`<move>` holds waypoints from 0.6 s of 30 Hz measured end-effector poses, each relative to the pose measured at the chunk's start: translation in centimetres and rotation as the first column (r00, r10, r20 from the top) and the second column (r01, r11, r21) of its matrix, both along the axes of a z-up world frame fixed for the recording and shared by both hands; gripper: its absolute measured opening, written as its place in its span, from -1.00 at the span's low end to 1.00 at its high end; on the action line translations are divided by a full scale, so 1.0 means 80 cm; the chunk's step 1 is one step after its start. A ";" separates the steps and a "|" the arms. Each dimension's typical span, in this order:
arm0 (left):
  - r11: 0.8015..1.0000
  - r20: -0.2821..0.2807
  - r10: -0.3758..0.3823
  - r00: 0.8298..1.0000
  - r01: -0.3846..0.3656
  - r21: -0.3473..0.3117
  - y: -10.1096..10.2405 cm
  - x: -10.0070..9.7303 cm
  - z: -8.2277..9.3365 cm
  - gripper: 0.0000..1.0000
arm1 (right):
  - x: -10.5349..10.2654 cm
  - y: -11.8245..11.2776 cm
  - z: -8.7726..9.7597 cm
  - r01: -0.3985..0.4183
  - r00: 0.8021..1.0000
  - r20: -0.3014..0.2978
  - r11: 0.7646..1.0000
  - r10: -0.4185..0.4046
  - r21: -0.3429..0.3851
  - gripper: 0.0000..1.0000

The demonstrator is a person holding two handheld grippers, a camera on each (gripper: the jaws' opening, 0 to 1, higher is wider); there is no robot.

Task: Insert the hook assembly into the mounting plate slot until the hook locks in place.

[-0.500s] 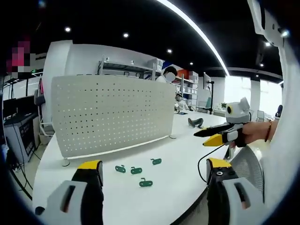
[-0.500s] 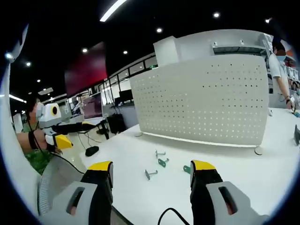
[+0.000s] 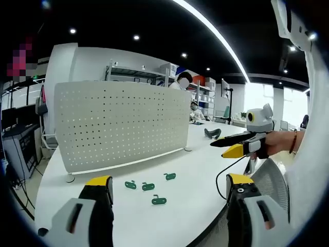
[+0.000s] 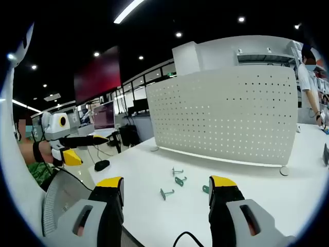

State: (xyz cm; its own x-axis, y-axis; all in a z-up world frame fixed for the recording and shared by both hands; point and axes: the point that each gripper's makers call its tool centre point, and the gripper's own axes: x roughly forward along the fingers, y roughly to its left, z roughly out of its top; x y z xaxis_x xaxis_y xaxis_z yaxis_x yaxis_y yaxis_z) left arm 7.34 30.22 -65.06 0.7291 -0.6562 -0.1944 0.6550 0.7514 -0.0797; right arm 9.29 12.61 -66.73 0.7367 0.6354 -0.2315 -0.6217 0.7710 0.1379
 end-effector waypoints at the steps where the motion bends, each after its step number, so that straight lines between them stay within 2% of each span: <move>1: 1.000 -0.001 0.001 1.000 -0.001 -0.001 0.000 0.000 0.000 0.86 | 0.000 0.000 0.000 0.000 1.000 0.000 1.000 0.000 -0.001 0.36; 18: 1.000 -0.007 -0.005 1.000 0.005 -0.009 -0.004 -0.001 -0.002 0.86 | 0.001 -0.004 -0.005 0.002 1.000 -0.024 1.000 -0.002 0.004 0.33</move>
